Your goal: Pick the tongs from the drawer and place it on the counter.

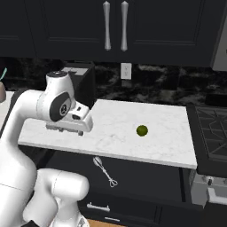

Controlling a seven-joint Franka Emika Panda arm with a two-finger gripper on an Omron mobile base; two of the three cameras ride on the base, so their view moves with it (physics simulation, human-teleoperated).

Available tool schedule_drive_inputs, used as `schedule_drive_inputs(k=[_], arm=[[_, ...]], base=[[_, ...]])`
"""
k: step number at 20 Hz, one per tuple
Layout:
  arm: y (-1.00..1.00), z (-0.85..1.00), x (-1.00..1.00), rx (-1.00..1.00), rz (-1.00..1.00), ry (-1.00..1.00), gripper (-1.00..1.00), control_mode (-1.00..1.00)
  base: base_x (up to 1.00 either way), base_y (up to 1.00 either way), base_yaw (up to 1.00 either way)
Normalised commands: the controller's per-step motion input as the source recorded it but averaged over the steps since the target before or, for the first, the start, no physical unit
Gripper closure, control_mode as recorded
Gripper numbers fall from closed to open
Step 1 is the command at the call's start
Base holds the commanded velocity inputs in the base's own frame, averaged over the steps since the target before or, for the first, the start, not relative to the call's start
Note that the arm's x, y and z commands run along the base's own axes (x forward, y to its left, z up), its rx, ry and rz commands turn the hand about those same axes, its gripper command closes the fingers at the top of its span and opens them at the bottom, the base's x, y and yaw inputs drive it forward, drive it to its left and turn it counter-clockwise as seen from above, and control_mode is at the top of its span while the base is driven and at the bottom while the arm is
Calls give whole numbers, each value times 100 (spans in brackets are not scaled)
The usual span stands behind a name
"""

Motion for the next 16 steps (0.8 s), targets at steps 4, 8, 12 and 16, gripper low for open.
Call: schedule_drive_inputs(k=[4,8,12,16], arm=[[-18,-67,-62,0,-9,-5,-100,-100],[0,-8,-10,0,-4,-2,-100,100],[0,0,0,0,0,0,-100,100],[0,0,0,0,0,0,-100,100]], base=[[0,0,0],[-48,61,-25],[-94,99,-55],[-86,88,-61]])
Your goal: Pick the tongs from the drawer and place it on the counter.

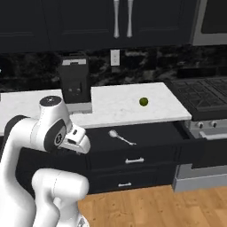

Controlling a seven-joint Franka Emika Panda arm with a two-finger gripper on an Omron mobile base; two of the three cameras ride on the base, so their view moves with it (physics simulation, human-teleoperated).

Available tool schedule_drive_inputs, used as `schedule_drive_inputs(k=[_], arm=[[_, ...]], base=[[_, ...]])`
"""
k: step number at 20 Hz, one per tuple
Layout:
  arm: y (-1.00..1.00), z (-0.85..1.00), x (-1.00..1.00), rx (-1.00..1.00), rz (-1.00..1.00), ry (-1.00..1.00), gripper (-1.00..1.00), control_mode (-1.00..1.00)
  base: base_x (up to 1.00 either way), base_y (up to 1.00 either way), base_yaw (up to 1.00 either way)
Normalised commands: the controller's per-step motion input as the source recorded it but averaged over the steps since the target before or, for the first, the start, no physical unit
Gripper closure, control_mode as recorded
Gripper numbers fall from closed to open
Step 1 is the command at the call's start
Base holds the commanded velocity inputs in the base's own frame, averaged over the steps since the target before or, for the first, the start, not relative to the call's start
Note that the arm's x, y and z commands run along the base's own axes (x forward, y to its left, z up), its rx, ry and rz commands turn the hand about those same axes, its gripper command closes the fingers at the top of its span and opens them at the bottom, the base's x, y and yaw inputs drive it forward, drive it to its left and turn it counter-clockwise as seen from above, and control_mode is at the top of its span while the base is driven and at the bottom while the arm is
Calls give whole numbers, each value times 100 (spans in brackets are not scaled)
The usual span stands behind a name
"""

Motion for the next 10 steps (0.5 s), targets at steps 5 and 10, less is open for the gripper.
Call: schedule_drive_inputs(k=[5,10], arm=[[0,0,0,0,0,0,-100,100],[0,0,0,0,0,0,-100,100]], base=[[-15,79,-71],[0,99,-57]])
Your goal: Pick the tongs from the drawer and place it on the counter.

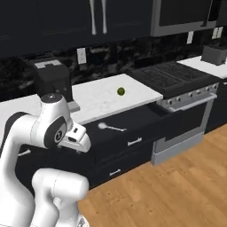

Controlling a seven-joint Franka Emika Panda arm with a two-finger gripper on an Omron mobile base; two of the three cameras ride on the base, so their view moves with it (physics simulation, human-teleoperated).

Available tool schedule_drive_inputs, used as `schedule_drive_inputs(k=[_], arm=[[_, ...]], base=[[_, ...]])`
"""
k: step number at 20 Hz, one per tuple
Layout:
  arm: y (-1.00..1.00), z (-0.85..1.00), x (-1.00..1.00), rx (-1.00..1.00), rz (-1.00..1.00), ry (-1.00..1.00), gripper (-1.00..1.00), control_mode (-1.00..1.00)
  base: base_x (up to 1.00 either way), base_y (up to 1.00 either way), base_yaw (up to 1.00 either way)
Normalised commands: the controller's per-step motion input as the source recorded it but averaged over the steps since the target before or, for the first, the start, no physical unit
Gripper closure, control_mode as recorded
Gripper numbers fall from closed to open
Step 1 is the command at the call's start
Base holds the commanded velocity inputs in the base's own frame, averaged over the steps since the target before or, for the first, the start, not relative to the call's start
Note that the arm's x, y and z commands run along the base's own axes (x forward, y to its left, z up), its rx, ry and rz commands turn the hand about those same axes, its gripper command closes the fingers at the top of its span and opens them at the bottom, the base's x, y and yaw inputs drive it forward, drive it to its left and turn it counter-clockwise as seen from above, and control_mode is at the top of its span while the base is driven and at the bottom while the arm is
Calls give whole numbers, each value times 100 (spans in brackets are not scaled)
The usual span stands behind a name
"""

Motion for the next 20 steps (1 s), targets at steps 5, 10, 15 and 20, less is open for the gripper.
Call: schedule_drive_inputs(k=[5,10,15,20], arm=[[0,0,0,0,0,0,-100,100],[0,0,0,0,0,0,-100,100],[0,0,0,0,0,0,-100,100],[0,0,0,0,0,0,-100,100]], base=[[3,100,-47],[59,96,-45],[52,74,-43],[35,-4,-50]])
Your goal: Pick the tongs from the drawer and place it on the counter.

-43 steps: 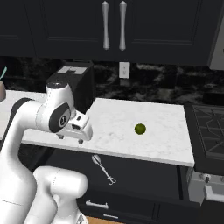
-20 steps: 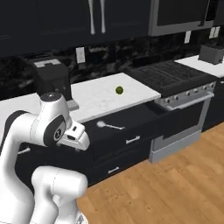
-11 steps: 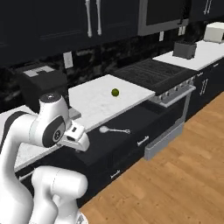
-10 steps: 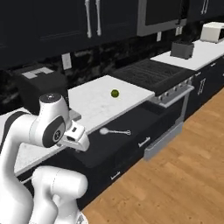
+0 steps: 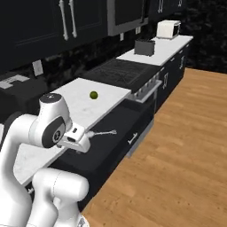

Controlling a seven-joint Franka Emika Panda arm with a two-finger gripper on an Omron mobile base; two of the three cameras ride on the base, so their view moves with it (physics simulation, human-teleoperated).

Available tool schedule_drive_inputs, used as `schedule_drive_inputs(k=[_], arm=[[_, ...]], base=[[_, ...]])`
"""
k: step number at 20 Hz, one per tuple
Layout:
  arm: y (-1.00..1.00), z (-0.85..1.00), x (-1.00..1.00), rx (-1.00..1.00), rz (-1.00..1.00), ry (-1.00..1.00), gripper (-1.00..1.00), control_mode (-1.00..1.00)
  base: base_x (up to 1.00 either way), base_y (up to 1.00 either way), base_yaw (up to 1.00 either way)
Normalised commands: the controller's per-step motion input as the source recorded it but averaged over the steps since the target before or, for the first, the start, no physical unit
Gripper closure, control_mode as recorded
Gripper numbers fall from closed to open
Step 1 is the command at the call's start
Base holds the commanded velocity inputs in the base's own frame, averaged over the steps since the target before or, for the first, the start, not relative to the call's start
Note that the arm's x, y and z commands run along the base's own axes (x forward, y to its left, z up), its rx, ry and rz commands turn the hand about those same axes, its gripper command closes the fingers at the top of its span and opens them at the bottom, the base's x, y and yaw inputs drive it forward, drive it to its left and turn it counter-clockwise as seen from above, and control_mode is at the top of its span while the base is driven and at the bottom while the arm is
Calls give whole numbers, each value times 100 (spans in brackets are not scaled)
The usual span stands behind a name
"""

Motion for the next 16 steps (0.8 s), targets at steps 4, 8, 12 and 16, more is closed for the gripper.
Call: schedule_drive_inputs(k=[4,8,12,16], arm=[[0,0,0,0,0,0,-100,100],[0,0,0,0,0,0,-100,100],[33,-16,91,-1,-14,1,-100,-100],[-43,-13,100,7,1,12,-100,-100]], base=[[48,12,-50],[3,70,-31],[0,0,0],[0,0,0]])
